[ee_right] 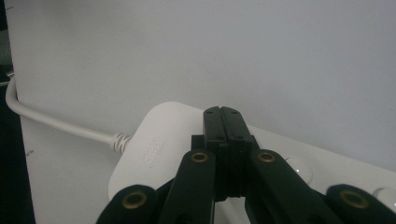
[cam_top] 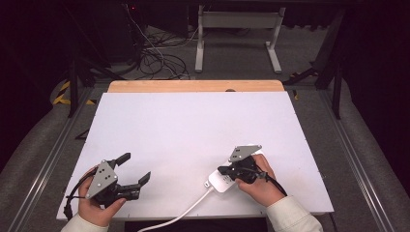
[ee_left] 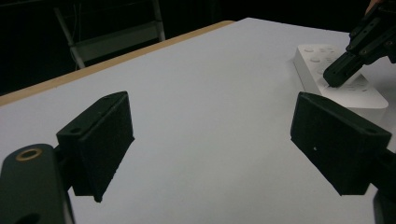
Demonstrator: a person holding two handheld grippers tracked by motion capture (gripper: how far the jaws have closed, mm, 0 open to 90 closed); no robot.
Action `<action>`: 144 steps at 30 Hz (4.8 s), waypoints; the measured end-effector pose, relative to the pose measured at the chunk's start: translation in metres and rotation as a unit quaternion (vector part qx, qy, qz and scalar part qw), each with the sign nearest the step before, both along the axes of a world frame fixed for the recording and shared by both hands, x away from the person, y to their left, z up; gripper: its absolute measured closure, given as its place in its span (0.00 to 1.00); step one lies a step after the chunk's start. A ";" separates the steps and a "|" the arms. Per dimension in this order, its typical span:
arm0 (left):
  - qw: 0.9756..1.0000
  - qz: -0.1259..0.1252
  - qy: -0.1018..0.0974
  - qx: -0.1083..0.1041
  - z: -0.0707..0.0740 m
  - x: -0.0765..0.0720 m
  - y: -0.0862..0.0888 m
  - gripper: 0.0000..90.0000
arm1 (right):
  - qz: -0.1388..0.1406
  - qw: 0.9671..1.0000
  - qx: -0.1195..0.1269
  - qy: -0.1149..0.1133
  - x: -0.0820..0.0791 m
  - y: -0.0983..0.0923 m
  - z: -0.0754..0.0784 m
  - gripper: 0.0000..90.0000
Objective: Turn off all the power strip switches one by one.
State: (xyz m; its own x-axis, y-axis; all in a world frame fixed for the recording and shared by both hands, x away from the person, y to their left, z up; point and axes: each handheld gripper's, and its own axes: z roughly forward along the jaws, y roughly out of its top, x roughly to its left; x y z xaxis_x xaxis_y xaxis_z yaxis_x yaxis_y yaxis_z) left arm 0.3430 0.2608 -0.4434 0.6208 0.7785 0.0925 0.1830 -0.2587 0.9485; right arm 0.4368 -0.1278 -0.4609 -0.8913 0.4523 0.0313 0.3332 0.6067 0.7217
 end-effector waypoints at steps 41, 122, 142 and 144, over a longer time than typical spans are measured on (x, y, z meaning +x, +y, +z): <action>1.000 0.001 0.000 -0.002 0.000 -0.001 0.003 0.15 | -0.022 0.997 0.065 -0.045 -0.008 -0.012 0.017 1.00; 1.000 0.000 0.002 -0.005 0.000 0.000 0.003 0.15 | -0.090 0.996 0.004 -0.030 0.007 -0.023 0.001 1.00; 1.000 0.001 0.004 -0.007 -0.001 0.001 0.003 0.15 | -0.082 0.993 0.055 -0.058 0.003 -0.028 0.020 1.00; 1.000 -0.001 0.002 -0.004 0.000 0.001 0.004 0.15 | -0.089 0.993 0.051 -0.063 0.005 -0.031 0.022 1.00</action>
